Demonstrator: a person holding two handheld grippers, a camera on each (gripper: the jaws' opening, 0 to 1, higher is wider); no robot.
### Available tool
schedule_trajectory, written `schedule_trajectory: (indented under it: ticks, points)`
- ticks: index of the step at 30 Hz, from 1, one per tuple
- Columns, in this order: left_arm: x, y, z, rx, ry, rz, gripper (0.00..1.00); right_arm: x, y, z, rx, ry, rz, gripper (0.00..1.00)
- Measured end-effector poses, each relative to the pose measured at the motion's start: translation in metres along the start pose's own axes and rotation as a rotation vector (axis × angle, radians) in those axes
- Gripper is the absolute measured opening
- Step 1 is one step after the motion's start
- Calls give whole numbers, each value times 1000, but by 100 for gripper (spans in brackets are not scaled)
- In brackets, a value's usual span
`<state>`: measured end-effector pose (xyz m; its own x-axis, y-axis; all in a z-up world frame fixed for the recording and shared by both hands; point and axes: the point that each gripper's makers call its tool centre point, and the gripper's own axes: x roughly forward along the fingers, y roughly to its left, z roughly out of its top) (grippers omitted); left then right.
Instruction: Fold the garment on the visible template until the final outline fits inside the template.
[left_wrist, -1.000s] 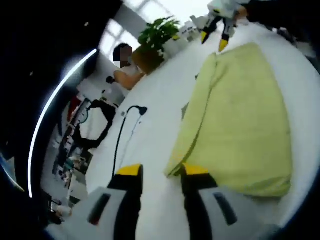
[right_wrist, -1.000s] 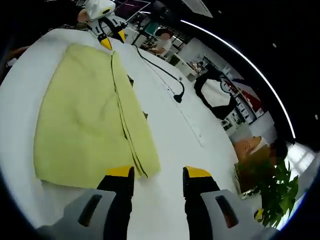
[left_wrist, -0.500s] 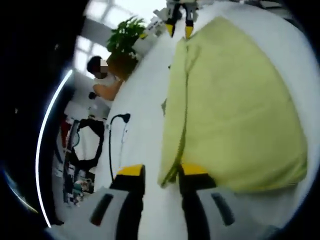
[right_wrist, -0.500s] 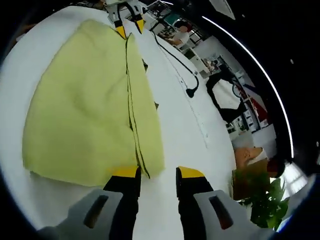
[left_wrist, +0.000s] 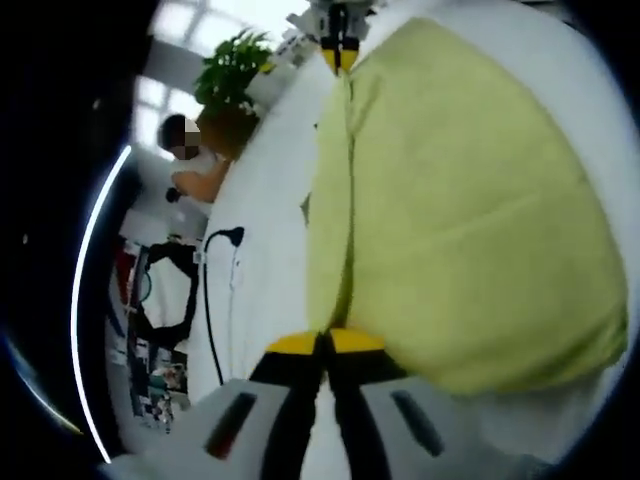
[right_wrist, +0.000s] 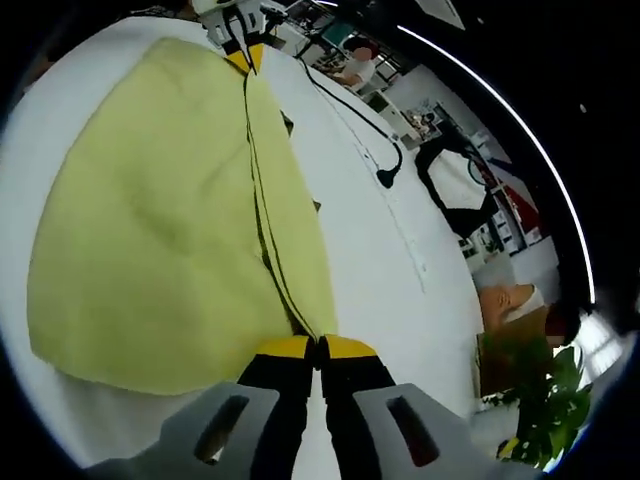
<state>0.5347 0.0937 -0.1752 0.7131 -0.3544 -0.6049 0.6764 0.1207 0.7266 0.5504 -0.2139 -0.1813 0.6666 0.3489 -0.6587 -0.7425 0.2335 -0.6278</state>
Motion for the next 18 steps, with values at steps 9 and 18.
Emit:
schedule_trajectory:
  ticks: [9, 18]
  points:
    - [-15, 22, 9, -216, -97, 43, 2, -13, -13, 12, 102, -61, -6, 0]
    - [3, 48, -5, -577, -145, 61, 2, 6, -38, 9, 331, -90, 12, 0]
